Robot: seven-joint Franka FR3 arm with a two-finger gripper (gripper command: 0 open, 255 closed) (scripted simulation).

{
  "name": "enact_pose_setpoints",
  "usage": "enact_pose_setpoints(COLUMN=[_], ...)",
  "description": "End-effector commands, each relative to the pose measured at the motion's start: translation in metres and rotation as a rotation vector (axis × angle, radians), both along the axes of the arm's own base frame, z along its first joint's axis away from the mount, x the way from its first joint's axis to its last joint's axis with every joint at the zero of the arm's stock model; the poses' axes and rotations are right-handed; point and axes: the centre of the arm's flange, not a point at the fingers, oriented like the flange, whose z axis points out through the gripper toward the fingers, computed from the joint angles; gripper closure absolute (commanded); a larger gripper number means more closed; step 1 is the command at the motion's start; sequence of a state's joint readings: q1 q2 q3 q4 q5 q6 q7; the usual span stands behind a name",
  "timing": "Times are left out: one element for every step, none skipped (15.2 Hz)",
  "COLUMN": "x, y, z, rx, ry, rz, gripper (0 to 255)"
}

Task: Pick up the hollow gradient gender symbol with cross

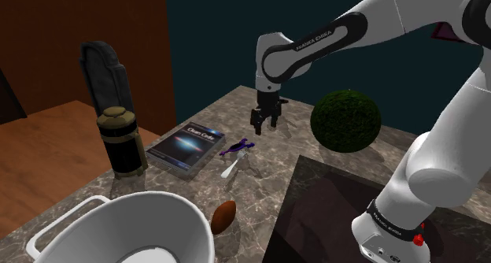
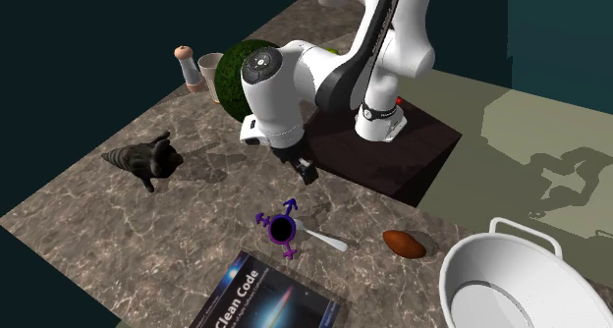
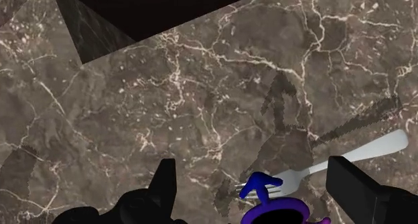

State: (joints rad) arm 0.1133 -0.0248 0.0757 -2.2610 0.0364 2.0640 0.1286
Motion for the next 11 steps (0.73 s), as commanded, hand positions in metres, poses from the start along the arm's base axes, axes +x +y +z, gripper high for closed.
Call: enact_pose_setpoints(x=[0.016, 0.024, 0.032, 0.04, 0.048, 0.056, 0.064, 0.069, 0.069, 0.069, 0.069], y=[0.013, 0.019, 0.025, 0.03, 0.036, 0.043, 0.049, 0.052, 0.052, 0.052, 0.052], z=[-0.015, -0.023, -0.032, -0.04, -0.049, -0.057, -0.066, -0.071, -0.076, -0.082, -0.087], rx=[0.0, 0.0, 0.0, 0.0, -0.001, -0.001, -0.001, -0.001, -0.001, -0.001, -0.001], ry=[-0.003, -0.004, -0.005, -0.006, -0.007, -0.008, -0.008, -0.009, -0.009, -0.009, -0.009], rz=[0.012, 0.017, 0.023, 0.029, 0.034, 0.04, 0.046, 0.049, 0.049, 0.049, 0.049], gripper=[0, 0, 0, 0, 0, 0, 0, 0, 0, 0, 0])
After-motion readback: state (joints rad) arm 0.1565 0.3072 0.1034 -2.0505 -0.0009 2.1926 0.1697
